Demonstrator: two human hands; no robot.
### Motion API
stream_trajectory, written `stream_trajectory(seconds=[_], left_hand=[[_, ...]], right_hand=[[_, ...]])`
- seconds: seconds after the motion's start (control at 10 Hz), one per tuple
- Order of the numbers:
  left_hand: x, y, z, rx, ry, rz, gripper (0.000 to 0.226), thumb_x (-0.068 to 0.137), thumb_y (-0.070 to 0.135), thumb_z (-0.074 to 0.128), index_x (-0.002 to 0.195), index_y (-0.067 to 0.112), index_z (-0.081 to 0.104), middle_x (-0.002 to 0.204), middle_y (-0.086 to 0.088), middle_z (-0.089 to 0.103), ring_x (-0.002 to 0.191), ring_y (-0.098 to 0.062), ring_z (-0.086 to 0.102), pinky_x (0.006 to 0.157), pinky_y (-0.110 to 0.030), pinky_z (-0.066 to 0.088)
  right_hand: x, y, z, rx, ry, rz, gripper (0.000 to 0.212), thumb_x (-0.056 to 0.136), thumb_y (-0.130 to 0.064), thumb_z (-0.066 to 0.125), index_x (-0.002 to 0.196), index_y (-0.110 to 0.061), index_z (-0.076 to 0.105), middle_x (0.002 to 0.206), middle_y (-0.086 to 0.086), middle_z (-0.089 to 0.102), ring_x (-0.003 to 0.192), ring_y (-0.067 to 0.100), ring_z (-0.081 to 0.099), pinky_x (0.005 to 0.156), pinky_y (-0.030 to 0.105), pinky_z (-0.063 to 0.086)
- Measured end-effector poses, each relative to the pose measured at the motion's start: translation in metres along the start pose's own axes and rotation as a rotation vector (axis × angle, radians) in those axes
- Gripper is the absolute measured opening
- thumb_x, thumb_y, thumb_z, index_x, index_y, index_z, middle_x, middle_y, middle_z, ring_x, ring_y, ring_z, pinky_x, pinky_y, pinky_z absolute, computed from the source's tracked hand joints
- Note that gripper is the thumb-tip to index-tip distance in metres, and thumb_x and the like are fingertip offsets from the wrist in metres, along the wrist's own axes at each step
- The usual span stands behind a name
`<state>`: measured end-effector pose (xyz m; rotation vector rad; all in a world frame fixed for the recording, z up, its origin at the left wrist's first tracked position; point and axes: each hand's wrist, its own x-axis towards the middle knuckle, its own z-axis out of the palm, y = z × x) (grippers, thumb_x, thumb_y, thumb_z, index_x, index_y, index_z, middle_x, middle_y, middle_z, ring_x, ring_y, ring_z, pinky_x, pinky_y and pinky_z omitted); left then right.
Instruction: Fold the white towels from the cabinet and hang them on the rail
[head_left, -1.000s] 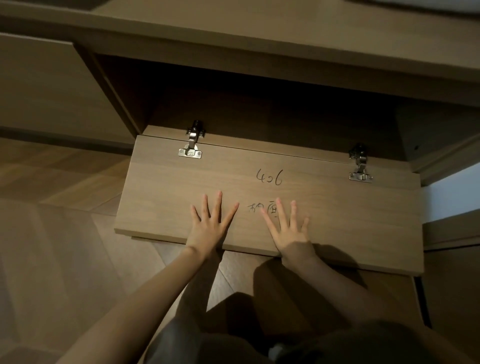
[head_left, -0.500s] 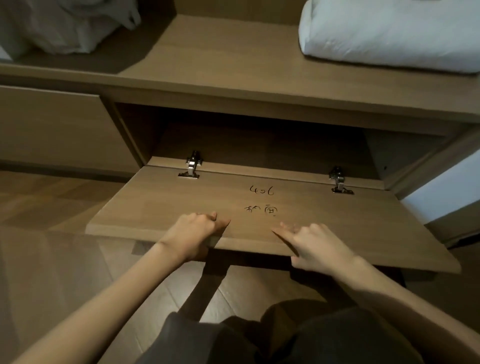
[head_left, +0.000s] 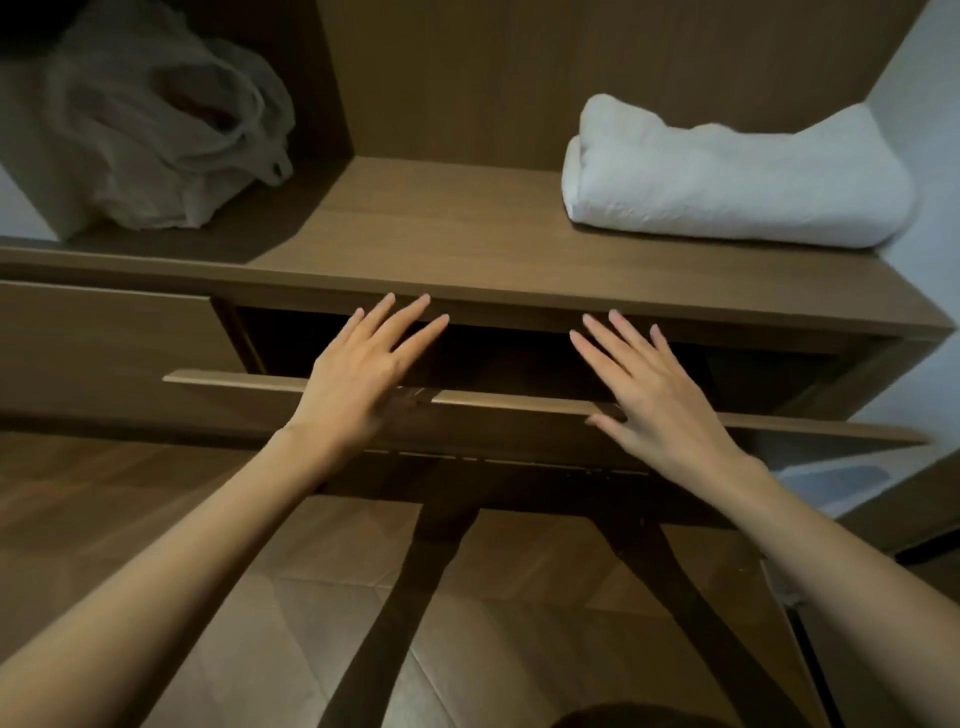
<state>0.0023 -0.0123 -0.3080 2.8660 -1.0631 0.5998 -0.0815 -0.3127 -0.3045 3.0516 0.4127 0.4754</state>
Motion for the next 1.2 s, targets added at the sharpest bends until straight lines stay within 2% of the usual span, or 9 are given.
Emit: stream_trajectory(seconds=[0.2, 0.3, 0.4, 0.5, 0.8, 0.9, 1.0, 1.1, 1.2], left_hand=[[0.038, -0.019, 0.0, -0.038, -0.069, -0.112, 0.085, 0.088, 0.036, 0.066, 0.154, 0.024, 0.014, 0.161, -0.005, 0.015, 0.147, -0.036, 0.01, 0.12, -0.047, 0.012], [0.055, -0.021, 0.001, -0.077, -0.093, -0.162, 0.087, 0.088, 0.034, 0.066, 0.155, 0.023, 0.011, 0.161, -0.005, 0.013, 0.148, -0.03, 0.01, 0.12, -0.04, 0.009], [0.064, -0.019, 0.004, -0.099, -0.056, -0.21, 0.081, 0.087, 0.024, 0.069, 0.153, 0.023, 0.021, 0.158, -0.004, 0.025, 0.146, -0.026, 0.021, 0.117, -0.036, 0.018], [0.067, -0.017, 0.009, -0.055, 0.026, -0.226, 0.076, 0.084, 0.014, 0.071, 0.149, 0.021, 0.034, 0.149, -0.007, 0.04, 0.134, -0.029, 0.038, 0.106, -0.04, 0.035], [0.068, -0.022, 0.025, -0.021, 0.135, -0.202, 0.077, 0.071, 0.009, 0.083, 0.139, 0.018, 0.049, 0.129, -0.009, 0.056, 0.11, -0.03, 0.054, 0.095, -0.042, 0.043], [0.068, -0.021, 0.026, -0.03, 0.135, -0.203, 0.076, 0.074, 0.008, 0.079, 0.141, 0.018, 0.046, 0.133, -0.009, 0.054, 0.114, -0.03, 0.052, 0.099, -0.043, 0.04], [0.068, -0.016, 0.014, -0.03, 0.061, -0.2, 0.073, 0.082, 0.011, 0.074, 0.146, 0.018, 0.039, 0.142, -0.009, 0.047, 0.124, -0.03, 0.046, 0.105, -0.043, 0.036], [0.07, -0.012, -0.005, -0.097, -0.054, -0.212, 0.067, 0.092, 0.031, 0.062, 0.15, 0.02, 0.031, 0.152, -0.005, 0.036, 0.137, -0.026, 0.036, 0.114, -0.042, 0.026], [0.084, -0.013, -0.036, -0.155, -0.154, -0.226, 0.064, 0.095, 0.043, 0.051, 0.151, 0.023, 0.027, 0.157, -0.001, 0.027, 0.145, -0.021, 0.023, 0.119, -0.043, 0.014]], right_hand=[[0.039, 0.019, -0.001, -0.016, -0.037, 0.108, 0.095, 0.082, -0.03, 0.074, 0.155, -0.014, 0.014, 0.162, 0.009, 0.01, 0.15, 0.025, 0.003, 0.12, 0.051, 0.008], [0.056, 0.027, 0.0, 0.014, -0.068, 0.132, 0.095, 0.084, -0.03, 0.073, 0.155, -0.015, 0.012, 0.162, 0.006, 0.014, 0.149, 0.021, 0.01, 0.121, 0.041, 0.008], [0.066, 0.028, 0.0, 0.03, -0.045, 0.163, 0.09, 0.083, -0.027, 0.075, 0.154, -0.019, 0.02, 0.16, 0.0, 0.024, 0.148, 0.019, 0.02, 0.119, 0.037, 0.021], [0.07, 0.026, 0.002, -0.011, -0.001, 0.201, 0.084, 0.083, -0.026, 0.075, 0.152, -0.024, 0.028, 0.156, -0.004, 0.033, 0.144, 0.02, 0.03, 0.11, 0.041, 0.036], [0.068, 0.02, 0.007, -0.022, 0.097, 0.257, 0.077, 0.081, -0.021, 0.076, 0.148, -0.026, 0.038, 0.148, -0.004, 0.044, 0.138, 0.022, 0.041, 0.104, 0.042, 0.043], [0.069, 0.021, 0.01, -0.038, 0.077, 0.24, 0.076, 0.081, -0.023, 0.077, 0.147, -0.024, 0.04, 0.148, -0.002, 0.045, 0.137, 0.022, 0.043, 0.105, 0.04, 0.041], [0.074, 0.02, 0.0, -0.104, -0.019, 0.182, 0.073, 0.088, -0.036, 0.069, 0.15, -0.023, 0.033, 0.153, -0.001, 0.039, 0.14, 0.022, 0.038, 0.108, 0.038, 0.039], [0.084, 0.015, -0.025, -0.063, -0.135, 0.144, 0.068, 0.093, -0.057, 0.05, 0.15, -0.027, 0.033, 0.154, -0.003, 0.037, 0.14, 0.021, 0.038, 0.104, 0.039, 0.043], [0.101, 0.014, -0.061, -0.02, -0.208, 0.081, 0.058, 0.097, -0.055, 0.041, 0.149, -0.03, 0.034, 0.153, -0.006, 0.038, 0.14, 0.018, 0.036, 0.107, 0.036, 0.039]])
